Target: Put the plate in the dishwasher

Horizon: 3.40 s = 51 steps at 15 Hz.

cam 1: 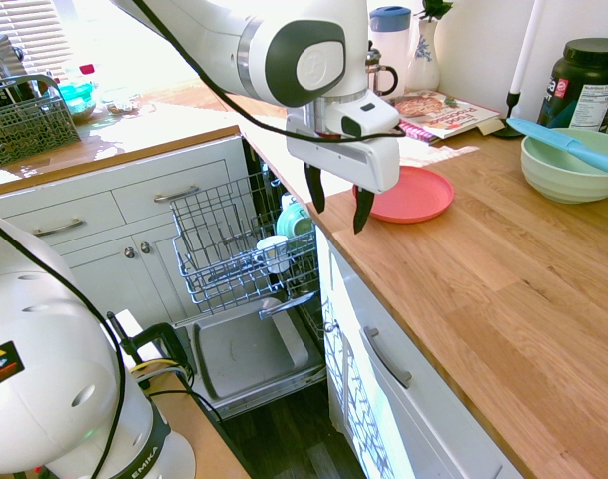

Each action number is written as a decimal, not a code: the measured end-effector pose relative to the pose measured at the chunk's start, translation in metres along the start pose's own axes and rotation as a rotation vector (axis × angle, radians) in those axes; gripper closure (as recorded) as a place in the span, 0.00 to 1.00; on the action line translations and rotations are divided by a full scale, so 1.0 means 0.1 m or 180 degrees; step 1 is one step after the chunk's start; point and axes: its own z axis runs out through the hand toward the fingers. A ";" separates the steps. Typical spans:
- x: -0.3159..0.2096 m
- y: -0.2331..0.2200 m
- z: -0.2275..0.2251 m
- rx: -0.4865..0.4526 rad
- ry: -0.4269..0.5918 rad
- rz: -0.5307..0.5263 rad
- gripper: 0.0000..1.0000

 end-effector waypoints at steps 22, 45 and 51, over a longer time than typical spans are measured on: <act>1.47 -0.13 0.55 0.1493 -0.0281 0.0672 1.00; 1.66 -0.15 0.67 0.1399 -0.0383 0.0121 1.00; 1.65 -0.28 0.68 0.1393 -0.0527 0.0047 1.00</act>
